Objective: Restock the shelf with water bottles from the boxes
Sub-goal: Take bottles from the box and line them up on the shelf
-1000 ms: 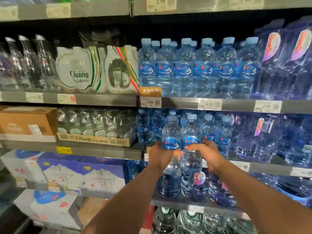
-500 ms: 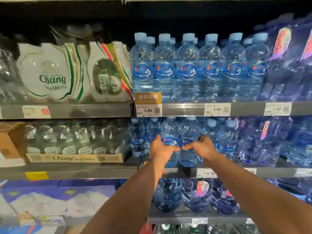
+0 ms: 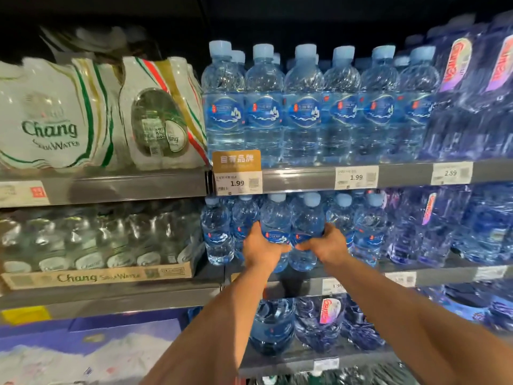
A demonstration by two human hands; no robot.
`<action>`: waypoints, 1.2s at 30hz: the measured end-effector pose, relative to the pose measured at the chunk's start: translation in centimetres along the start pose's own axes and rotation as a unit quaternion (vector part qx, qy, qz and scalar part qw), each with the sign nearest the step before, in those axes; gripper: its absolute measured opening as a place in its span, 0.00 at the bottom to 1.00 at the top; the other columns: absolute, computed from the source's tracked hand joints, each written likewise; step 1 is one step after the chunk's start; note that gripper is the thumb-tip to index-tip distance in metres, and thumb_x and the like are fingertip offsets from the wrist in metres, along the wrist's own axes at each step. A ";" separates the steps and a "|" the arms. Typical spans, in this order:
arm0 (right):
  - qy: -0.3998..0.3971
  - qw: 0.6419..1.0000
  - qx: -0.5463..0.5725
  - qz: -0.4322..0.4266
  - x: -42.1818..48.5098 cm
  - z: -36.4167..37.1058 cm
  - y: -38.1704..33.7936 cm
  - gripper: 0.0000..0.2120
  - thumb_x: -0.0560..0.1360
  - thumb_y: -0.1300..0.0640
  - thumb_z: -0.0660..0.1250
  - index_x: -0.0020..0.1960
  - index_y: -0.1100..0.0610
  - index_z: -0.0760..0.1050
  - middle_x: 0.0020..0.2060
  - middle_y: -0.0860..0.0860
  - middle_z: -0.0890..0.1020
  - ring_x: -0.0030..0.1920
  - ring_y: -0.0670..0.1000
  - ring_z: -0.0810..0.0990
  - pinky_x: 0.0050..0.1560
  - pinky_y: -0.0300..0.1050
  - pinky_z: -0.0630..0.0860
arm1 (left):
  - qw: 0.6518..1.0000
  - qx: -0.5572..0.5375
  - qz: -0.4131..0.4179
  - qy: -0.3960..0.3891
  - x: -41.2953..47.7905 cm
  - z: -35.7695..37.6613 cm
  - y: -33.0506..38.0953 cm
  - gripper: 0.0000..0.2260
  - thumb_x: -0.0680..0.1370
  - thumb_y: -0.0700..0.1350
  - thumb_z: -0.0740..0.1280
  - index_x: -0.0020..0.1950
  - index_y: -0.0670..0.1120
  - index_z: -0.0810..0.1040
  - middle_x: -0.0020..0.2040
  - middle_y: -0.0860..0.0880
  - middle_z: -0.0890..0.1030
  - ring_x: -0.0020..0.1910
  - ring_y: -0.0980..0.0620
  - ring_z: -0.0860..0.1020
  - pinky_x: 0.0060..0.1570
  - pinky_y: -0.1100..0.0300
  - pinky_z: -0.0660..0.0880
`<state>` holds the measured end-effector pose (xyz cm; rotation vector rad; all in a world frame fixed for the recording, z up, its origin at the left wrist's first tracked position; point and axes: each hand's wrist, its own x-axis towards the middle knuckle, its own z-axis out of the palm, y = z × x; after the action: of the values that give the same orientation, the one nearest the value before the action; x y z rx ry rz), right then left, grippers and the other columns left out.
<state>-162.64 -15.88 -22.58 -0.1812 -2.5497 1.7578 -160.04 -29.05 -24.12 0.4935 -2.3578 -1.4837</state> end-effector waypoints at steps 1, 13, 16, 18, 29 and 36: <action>0.002 1.000 0.001 0.002 0.1 0.1 0.3 0.29 0.57 0.67 0.80 0.57 0.62 0.77 0.49 0.56 0.83 0.51 0.58 0.82 0.55 0.54 0.78 | 1.000 0.002 0.000 0.000 0.0 0.2 -0.2 0.26 0.63 0.44 0.80 0.55 0.45 0.72 0.51 0.48 0.81 0.50 0.46 0.79 0.46 0.58 0.73; 0.021 0.998 0.053 0.010 1.3 1.5 2.9 0.26 0.63 0.70 0.74 0.56 0.58 0.68 0.44 0.52 0.79 0.47 0.57 0.80 0.49 0.52 0.78 | 0.999 -0.031 -0.006 0.007 0.1 2.1 -1.7 0.31 0.63 0.43 0.80 0.62 0.46 0.71 0.59 0.49 0.78 0.58 0.46 0.77 0.57 0.51 0.75; 0.053 0.997 0.048 -0.003 1.2 1.9 3.3 0.22 0.64 0.68 0.74 0.55 0.57 0.72 0.44 0.52 0.81 0.45 0.55 0.79 0.44 0.46 0.74 | 1.000 -0.021 -0.020 0.010 0.0 2.4 -2.5 0.31 0.65 0.43 0.79 0.63 0.44 0.70 0.61 0.47 0.77 0.59 0.45 0.76 0.58 0.50 0.74; 0.074 0.997 0.023 -0.019 1.2 2.5 3.7 0.26 0.61 0.64 0.78 0.56 0.57 0.74 0.48 0.54 0.80 0.48 0.56 0.80 0.48 0.49 0.77 | 1.000 -0.013 -0.013 0.015 0.0 2.6 -2.7 0.29 0.65 0.43 0.79 0.62 0.43 0.70 0.61 0.46 0.76 0.60 0.44 0.76 0.58 0.50 0.74; 0.132 0.991 0.017 0.011 0.5 3.0 4.3 0.28 0.65 0.59 0.79 0.62 0.60 0.74 0.57 0.55 0.78 0.54 0.56 0.78 0.51 0.43 0.71 | 1.000 -0.002 -0.019 -0.001 -0.2 2.2 -2.0 0.27 0.67 0.40 0.77 0.63 0.43 0.69 0.63 0.45 0.72 0.62 0.45 0.73 0.61 0.54 0.71; 0.150 0.989 -0.014 0.004 0.3 3.5 4.1 0.31 0.62 0.56 0.80 0.61 0.61 0.72 0.56 0.56 0.78 0.54 0.58 0.78 0.54 0.48 0.74 | 1.000 -0.012 -0.018 -0.002 -0.5 2.2 -2.0 0.30 0.68 0.40 0.76 0.66 0.45 0.67 0.65 0.46 0.71 0.63 0.44 0.73 0.62 0.51 0.71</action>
<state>-162.98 -17.62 -27.65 -0.4221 -2.3609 1.5609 -160.31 -27.81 -26.89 0.5297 -2.3428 -1.5270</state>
